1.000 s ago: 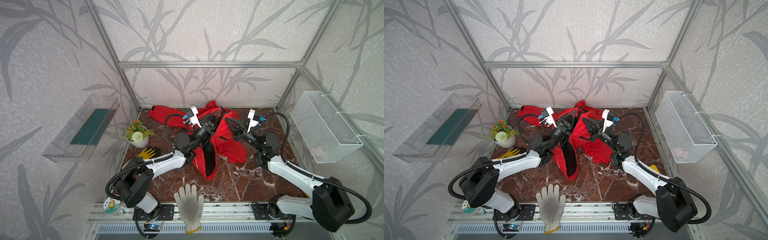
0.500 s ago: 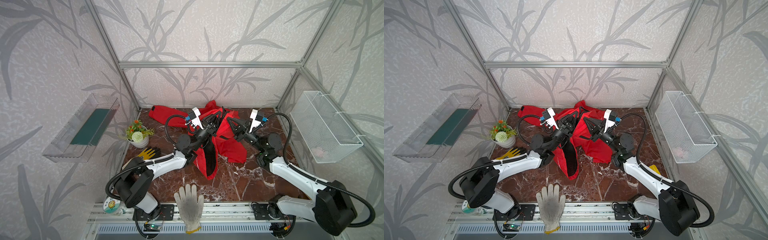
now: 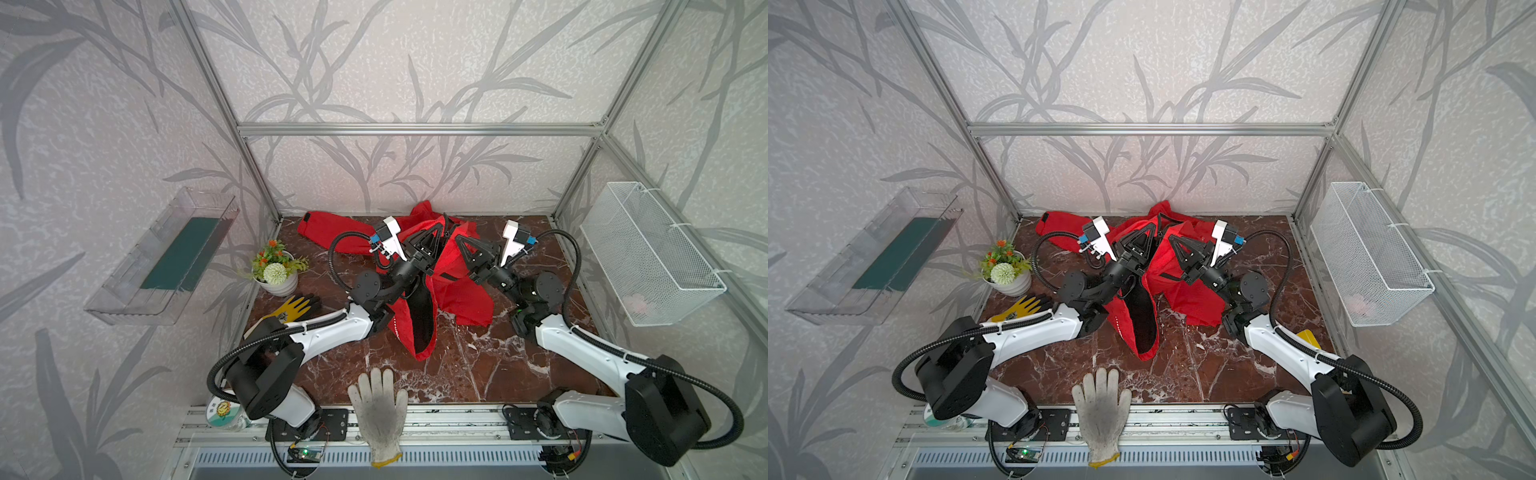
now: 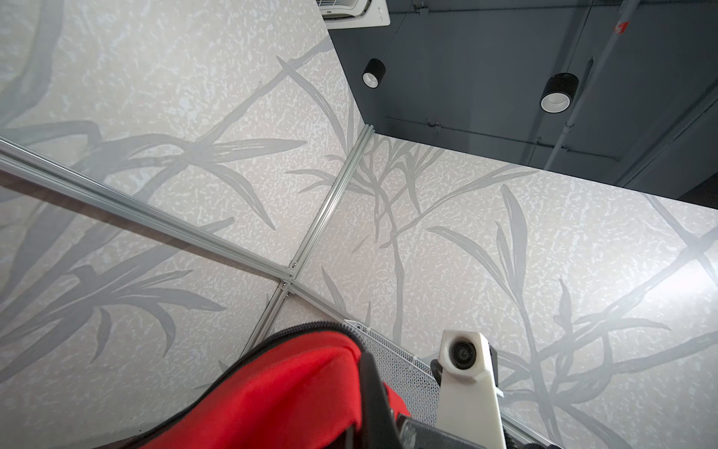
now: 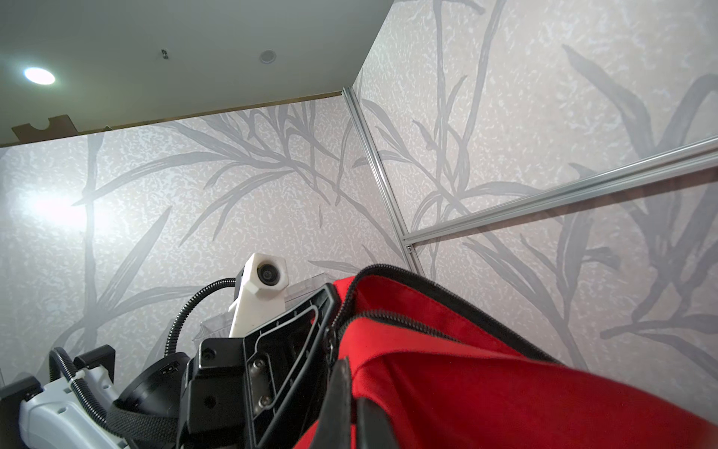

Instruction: Zip up the jacket

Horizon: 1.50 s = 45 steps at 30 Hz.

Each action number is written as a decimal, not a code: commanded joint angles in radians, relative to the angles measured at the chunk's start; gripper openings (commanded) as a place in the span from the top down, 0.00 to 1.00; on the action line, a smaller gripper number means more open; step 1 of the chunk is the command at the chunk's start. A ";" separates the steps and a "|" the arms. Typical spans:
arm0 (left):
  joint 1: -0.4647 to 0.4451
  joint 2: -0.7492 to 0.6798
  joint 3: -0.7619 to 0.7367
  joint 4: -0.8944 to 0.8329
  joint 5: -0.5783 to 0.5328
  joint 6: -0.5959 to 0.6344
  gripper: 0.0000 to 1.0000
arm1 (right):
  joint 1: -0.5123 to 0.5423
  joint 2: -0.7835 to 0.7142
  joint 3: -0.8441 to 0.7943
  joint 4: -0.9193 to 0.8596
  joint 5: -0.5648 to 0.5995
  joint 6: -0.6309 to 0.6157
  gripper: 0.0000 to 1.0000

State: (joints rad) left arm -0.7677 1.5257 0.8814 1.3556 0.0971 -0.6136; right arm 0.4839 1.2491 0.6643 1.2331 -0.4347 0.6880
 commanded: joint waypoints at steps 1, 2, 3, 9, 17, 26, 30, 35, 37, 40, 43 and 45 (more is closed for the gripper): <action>0.006 -0.045 -0.013 0.061 -0.040 0.008 1.00 | -0.015 -0.017 0.013 0.170 0.052 0.049 1.00; 0.006 -0.050 -0.015 0.062 -0.039 0.022 1.00 | -0.015 -0.021 0.010 0.170 0.057 0.047 1.00; 0.007 -0.053 -0.016 0.061 -0.036 0.034 1.00 | -0.015 -0.025 0.006 0.169 0.060 0.045 1.00; 0.007 -0.058 -0.015 0.061 -0.023 0.064 1.00 | -0.015 -0.031 0.006 0.169 0.065 0.053 1.00; 0.005 -0.049 0.018 0.061 0.030 0.074 1.00 | -0.012 -0.066 -0.019 0.135 0.051 0.050 1.00; -0.013 -0.023 0.047 0.061 0.107 0.074 1.00 | 0.003 -0.088 0.006 0.065 0.011 0.009 1.00; -0.015 -0.021 0.043 0.060 0.101 0.098 1.00 | 0.004 -0.086 0.007 0.071 0.009 0.017 1.00; -0.018 -0.021 0.052 0.062 0.160 0.149 1.00 | 0.004 -0.098 0.011 0.051 0.004 0.003 1.00; -0.019 -0.015 0.055 0.061 0.177 0.184 1.00 | 0.005 -0.102 0.015 0.046 0.003 0.001 1.00; -0.023 -0.021 0.042 0.060 0.140 0.220 1.00 | 0.005 -0.112 0.017 0.035 0.001 -0.004 1.00; -0.026 -0.025 0.046 0.061 0.119 0.240 1.00 | 0.007 -0.120 0.010 0.040 0.002 -0.016 1.00; -0.030 -0.031 0.049 0.060 0.106 0.256 1.00 | 0.007 -0.119 0.009 0.050 -0.003 -0.013 1.00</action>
State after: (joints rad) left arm -0.7902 1.5108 0.8989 1.3483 0.2077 -0.4175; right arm 0.4900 1.1645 0.6369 1.2053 -0.4431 0.6952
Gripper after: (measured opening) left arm 0.050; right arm 0.054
